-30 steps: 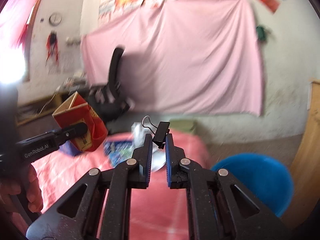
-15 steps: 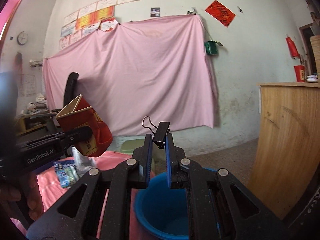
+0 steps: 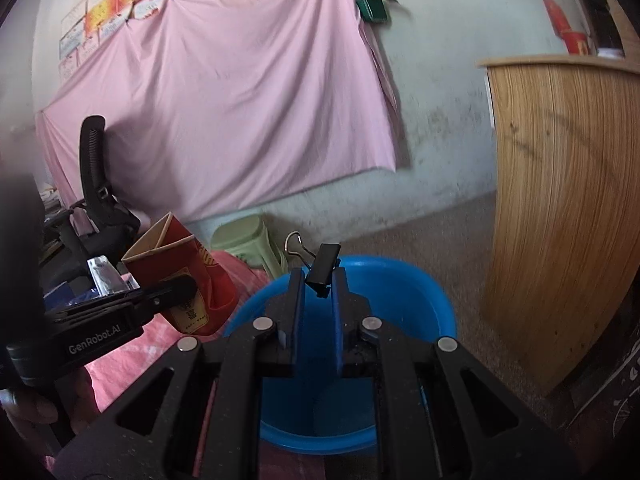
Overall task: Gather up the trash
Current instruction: 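Carry the cup and clip over the blue basin and open both grippers, then return both grippers to the table and reach toward the grey face mask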
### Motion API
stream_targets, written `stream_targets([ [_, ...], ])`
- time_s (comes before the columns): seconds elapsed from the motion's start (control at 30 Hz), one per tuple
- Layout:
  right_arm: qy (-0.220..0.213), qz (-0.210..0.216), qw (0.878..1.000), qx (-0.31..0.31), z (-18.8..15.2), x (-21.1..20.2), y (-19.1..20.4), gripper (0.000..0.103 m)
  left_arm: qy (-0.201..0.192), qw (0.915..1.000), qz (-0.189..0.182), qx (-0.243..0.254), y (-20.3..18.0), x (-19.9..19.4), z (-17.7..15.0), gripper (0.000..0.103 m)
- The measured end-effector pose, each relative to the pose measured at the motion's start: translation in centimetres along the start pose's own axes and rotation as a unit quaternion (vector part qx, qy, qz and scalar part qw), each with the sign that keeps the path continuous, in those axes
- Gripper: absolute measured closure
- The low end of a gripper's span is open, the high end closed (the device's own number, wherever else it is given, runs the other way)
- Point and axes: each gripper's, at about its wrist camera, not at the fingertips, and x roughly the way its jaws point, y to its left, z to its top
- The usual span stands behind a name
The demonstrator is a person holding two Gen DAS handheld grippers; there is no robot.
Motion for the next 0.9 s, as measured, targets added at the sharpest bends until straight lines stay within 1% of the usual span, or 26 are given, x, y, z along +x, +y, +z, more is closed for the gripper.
stream_targets([
  [0.13, 0.023, -0.001, 1.0, 0.01, -0.2, 1.2, -0.7, 0.068, 0.039, 0.9992, 0.01, -0.008, 0.2, 1.4, 0.1, 0.095],
  [0.17, 0.027, 0.0, 1.0, 0.012, -0.1, 1.4, -0.7, 0.068, 0.047, 0.9988, 0.01, -0.011, 0.4, 1.6, 0.0, 0.093],
  [0.23, 0.032, 0.0, 0.999, 0.013, -0.2, 1.6, -0.9, 0.068, 0.052, 0.9984, 0.007, -0.018, 1.0, 1.3, -0.2, 0.086],
  [0.3, 0.033, -0.002, 0.999, 0.012, -0.1, 1.6, -0.8, 0.066, 0.046, 0.9987, 0.008, -0.023, 1.1, 1.0, -0.2, 0.072],
  [0.4, 0.027, -0.001, 1.0, 0.01, 0.1, 1.3, -0.8, 0.062, 0.025, 0.9993, 0.007, -0.029, 1.6, 0.0, -0.3, 0.069],
  [0.47, 0.019, 0.001, 1.0, 0.007, 0.2, 1.1, -0.6, 0.058, 0.012, 0.9994, 0.012, -0.029, 1.9, -0.8, -0.3, 0.068],
  [0.53, 0.008, 0.004, 1.0, 0.007, 0.5, 0.7, -0.3, 0.053, -0.002, 0.9993, 0.019, -0.031, 2.3, -1.7, -0.2, 0.066],
  [0.57, 0.003, 0.006, 1.0, 0.006, 0.6, 0.5, -0.1, 0.052, -0.011, 0.9991, 0.023, -0.032, 2.5, -2.2, -0.2, 0.061],
  [0.6, -0.006, 0.009, 1.0, 0.004, 0.8, 0.1, 0.1, 0.047, -0.023, 0.9988, 0.027, -0.034, 2.8, -2.9, -0.3, 0.056],
  [0.63, -0.014, 0.011, 1.0, 0.002, 1.0, -0.2, 0.4, 0.041, -0.036, 0.9982, 0.034, -0.035, 3.1, -3.7, -0.3, 0.054],
  [0.67, -0.02, 0.013, 1.0, 0.0, 1.1, -0.3, 0.7, 0.038, -0.048, 0.9974, 0.039, -0.036, 3.3, -4.3, -0.3, 0.05],
  [0.73, -0.038, 0.018, 0.999, -0.006, 1.5, -0.9, 1.4, 0.027, -0.075, 0.995, 0.054, -0.039, 4.1, -5.9, -0.4, 0.045],
  [0.77, -0.046, 0.02, 0.999, -0.01, 1.7, -1.2, 1.8, 0.024, -0.085, 0.9936, 0.061, -0.042, 4.5, -6.7, -0.4, 0.041],
  [0.8, -0.053, 0.023, 0.998, -0.012, 1.8, -1.4, 2.2, 0.02, -0.095, 0.9921, 0.068, -0.046, 5.0, -7.5, -0.4, 0.033],
  [0.83, -0.06, 0.027, 0.998, -0.015, 2.0, -1.6, 2.7, 0.014, -0.108, 0.9897, 0.079, -0.051, 5.6, -8.3, -0.4, 0.027],
  [0.87, -0.067, 0.031, 0.997, -0.017, 2.1, -1.8, 3.1, 0.011, -0.119, 0.9872, 0.09, -0.055, 5.9, -9.0, -0.5, 0.018],
  [0.9, -0.074, 0.037, 0.996, -0.02, 2.2, -2.0, 3.5, 0.005, -0.138, 0.9829, 0.105, -0.061, 6.5, -10.0, -0.7, 0.012],
])
